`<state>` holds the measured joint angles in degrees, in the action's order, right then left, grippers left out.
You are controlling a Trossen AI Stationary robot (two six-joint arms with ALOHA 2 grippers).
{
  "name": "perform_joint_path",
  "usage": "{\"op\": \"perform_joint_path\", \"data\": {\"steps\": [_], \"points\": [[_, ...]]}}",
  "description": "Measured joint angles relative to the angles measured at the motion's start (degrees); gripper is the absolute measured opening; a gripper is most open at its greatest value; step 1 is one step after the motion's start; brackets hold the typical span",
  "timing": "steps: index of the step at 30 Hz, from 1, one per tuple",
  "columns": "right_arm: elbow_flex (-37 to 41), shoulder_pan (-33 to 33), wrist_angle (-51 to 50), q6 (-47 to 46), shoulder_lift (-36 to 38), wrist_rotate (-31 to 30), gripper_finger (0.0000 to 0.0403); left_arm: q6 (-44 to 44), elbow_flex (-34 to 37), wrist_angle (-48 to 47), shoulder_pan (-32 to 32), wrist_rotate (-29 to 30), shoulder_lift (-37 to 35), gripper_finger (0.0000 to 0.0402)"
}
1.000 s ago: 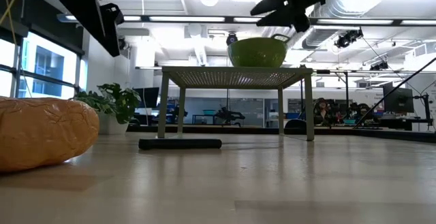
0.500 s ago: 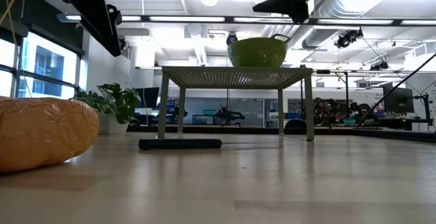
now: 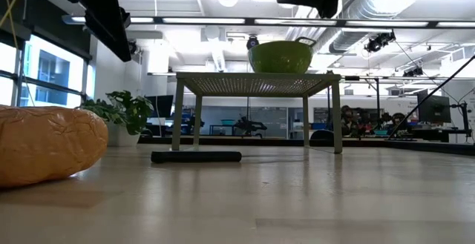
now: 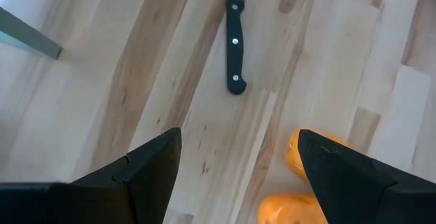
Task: Pick & Place Fruit
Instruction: Put the yellow mango into the green strainer bowl on the shelf
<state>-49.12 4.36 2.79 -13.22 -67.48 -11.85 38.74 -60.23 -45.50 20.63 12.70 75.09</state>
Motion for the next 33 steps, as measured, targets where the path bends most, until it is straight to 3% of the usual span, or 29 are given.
{"op": "perform_joint_path", "data": {"steps": [7, 16, 20, 23, 27, 33], "points": [[0.0, 3.56, -2.92, -1.72, 0.43, -0.15, 0.019, -3.81, 0.0, 0.08, 0.02, -2.89, 0.0, 0.029], [0.0, 8.72, -7.37, -6.55, 0.48, -0.16, 0.019, 14.62, -0.02, 1.71, 0.02, -9.21, 0.0, 0.029], [0.0, 10.48, -7.44, -6.66, 0.46, -0.18, 0.019, 24.56, -0.02, 4.71, 1.06, -9.07, 0.0, 0.029], [0.0, 11.39, -7.45, -6.66, 0.46, -0.18, 0.019, 25.98, -0.02, 6.95, 2.44, -9.24, 0.0, 0.029], [0.0, 12.2, -7.64, -6.66, 0.46, -0.18, 0.019, 28.07, -0.04, 6.84, 4.89, -9.19, 0.0, 0.029], [0.0, 12.62, -8.93, -6.68, 0.46, -0.18, 0.019, 40.15, -0.04, 3.56, 9.32, -7.63, 0.02, 0.029]]}}
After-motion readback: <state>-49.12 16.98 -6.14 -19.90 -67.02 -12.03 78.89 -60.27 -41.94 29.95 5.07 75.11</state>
